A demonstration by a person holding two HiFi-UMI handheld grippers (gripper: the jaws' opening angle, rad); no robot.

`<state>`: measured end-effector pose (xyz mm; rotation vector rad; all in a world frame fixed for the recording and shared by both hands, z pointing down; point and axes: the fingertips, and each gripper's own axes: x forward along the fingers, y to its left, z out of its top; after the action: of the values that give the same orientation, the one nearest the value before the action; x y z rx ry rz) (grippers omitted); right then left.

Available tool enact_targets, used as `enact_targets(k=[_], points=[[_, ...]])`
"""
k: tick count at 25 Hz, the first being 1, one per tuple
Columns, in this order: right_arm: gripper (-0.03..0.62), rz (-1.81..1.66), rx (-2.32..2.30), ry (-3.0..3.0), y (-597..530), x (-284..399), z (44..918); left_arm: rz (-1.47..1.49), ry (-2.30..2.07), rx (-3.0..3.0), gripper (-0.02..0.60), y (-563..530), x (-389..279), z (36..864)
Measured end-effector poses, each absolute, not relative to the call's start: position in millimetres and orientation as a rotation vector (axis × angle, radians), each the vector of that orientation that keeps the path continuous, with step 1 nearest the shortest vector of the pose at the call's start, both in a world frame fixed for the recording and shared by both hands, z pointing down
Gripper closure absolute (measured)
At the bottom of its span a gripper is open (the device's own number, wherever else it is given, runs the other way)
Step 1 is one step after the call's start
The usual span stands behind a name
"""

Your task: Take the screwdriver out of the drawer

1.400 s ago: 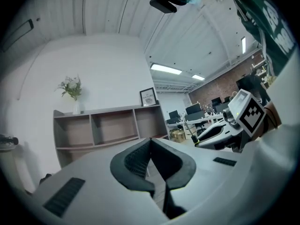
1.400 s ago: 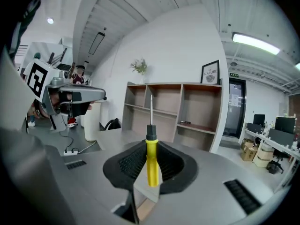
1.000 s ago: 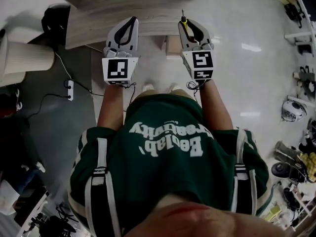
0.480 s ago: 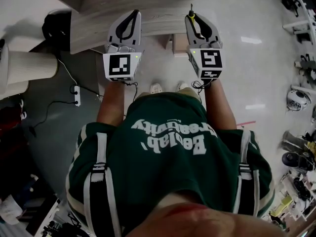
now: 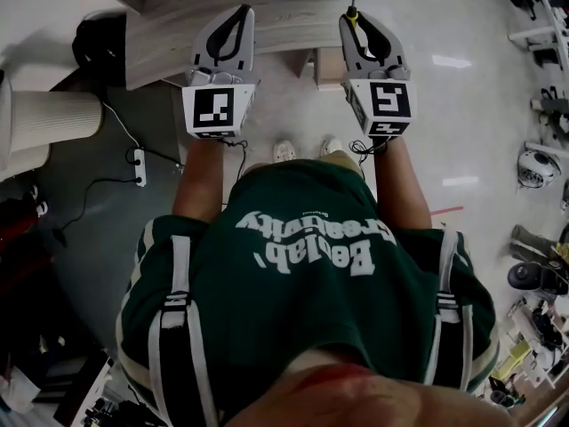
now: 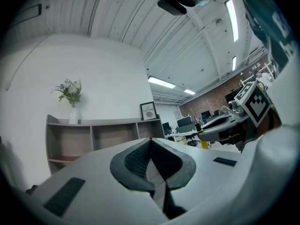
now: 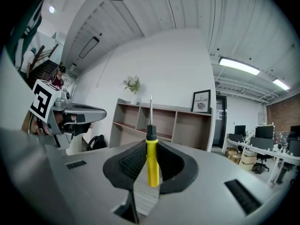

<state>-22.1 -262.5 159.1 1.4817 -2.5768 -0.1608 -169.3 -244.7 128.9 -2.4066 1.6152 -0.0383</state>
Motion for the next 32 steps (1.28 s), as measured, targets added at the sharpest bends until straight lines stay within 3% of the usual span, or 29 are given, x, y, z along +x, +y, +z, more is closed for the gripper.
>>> enact_targets(k=[32], points=[[0.512, -0.184, 1.442, -2.662, -246, -38, 146, -0.014, 1.607, -2.379, 0.565, -229, -167, 117]])
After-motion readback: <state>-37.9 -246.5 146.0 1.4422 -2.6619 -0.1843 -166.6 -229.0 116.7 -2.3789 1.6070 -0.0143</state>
